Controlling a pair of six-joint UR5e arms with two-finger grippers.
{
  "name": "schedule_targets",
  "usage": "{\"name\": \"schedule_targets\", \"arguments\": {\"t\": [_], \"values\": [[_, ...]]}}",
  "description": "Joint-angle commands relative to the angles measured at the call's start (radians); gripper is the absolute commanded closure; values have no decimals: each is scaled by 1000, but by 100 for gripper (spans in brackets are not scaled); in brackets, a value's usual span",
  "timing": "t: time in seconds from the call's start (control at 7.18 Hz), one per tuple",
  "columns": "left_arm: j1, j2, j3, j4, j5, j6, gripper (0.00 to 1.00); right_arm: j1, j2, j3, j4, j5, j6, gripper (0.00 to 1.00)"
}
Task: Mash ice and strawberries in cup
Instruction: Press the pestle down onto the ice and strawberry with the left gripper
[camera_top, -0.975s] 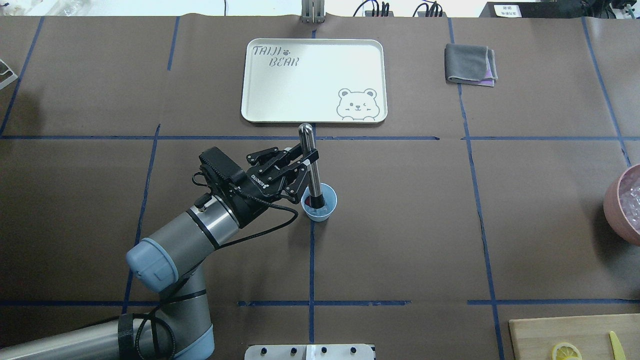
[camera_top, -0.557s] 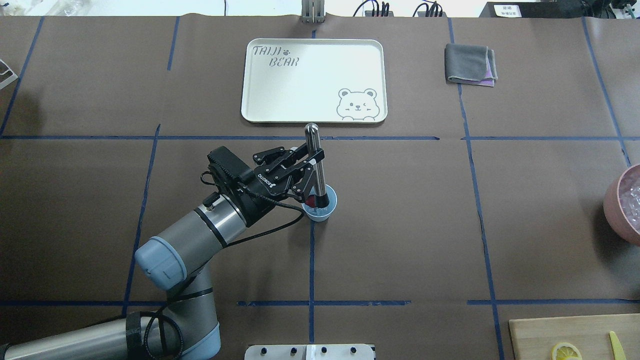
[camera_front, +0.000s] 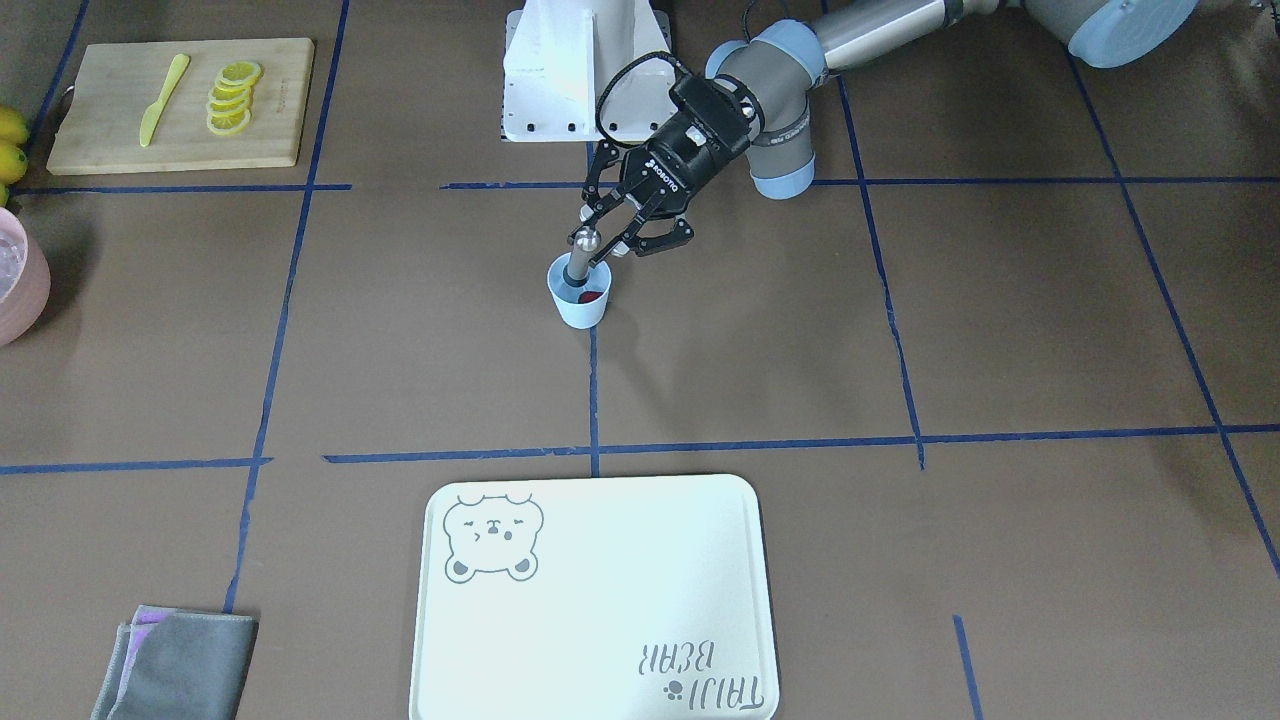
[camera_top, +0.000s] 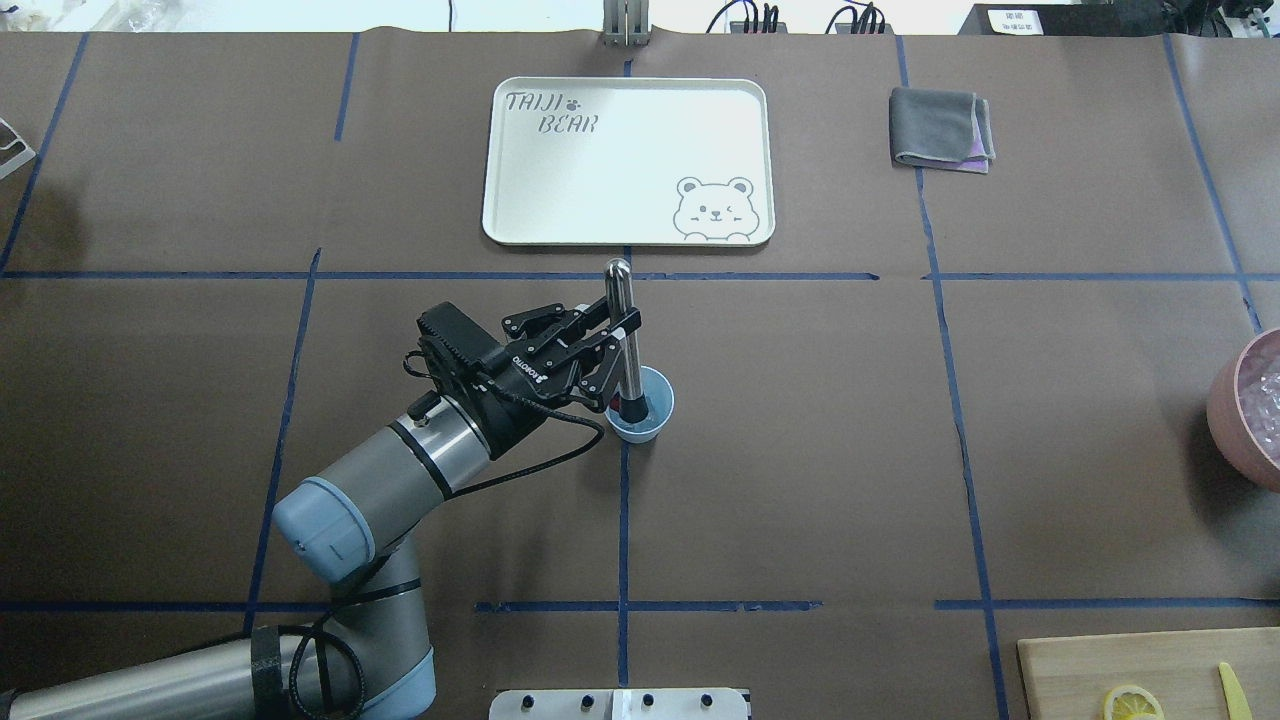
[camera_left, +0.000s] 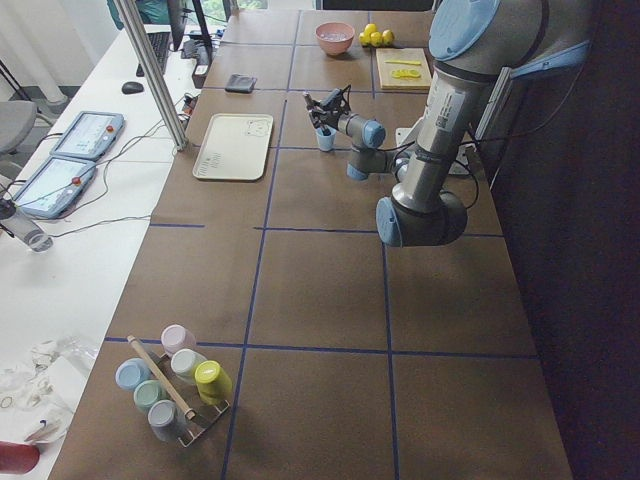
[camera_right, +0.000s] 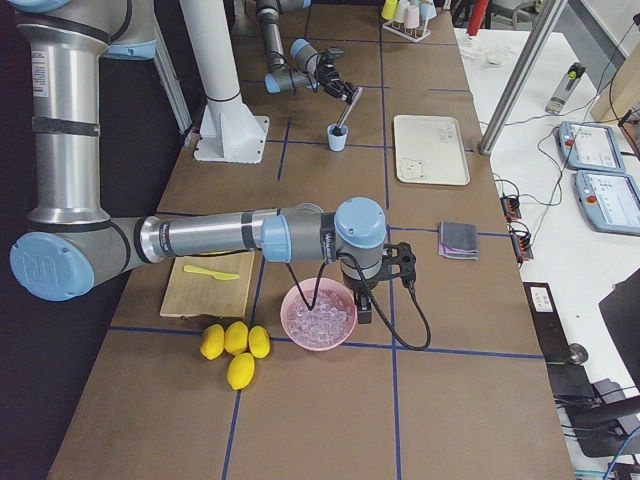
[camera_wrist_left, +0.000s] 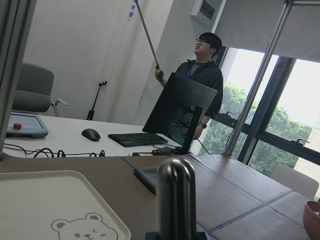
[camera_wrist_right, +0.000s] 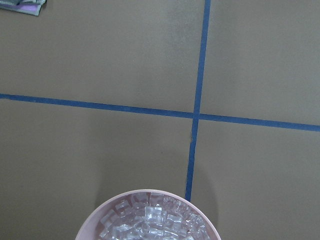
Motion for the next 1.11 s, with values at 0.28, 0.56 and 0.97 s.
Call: {"name": "schedule_targets", "arguments": {"t": [0.28, 0.56, 0.97], "values": [[3, -3, 4, 0, -1, -2, 100, 0, 0, -1, 0, -1, 0, 1], [3, -3, -76, 32, -4, 0, 100, 0, 0, 0, 0, -1, 0, 1], [-6, 52, -362, 265, -13, 1, 100, 0, 0, 6, 0, 1, 0, 1]]}}
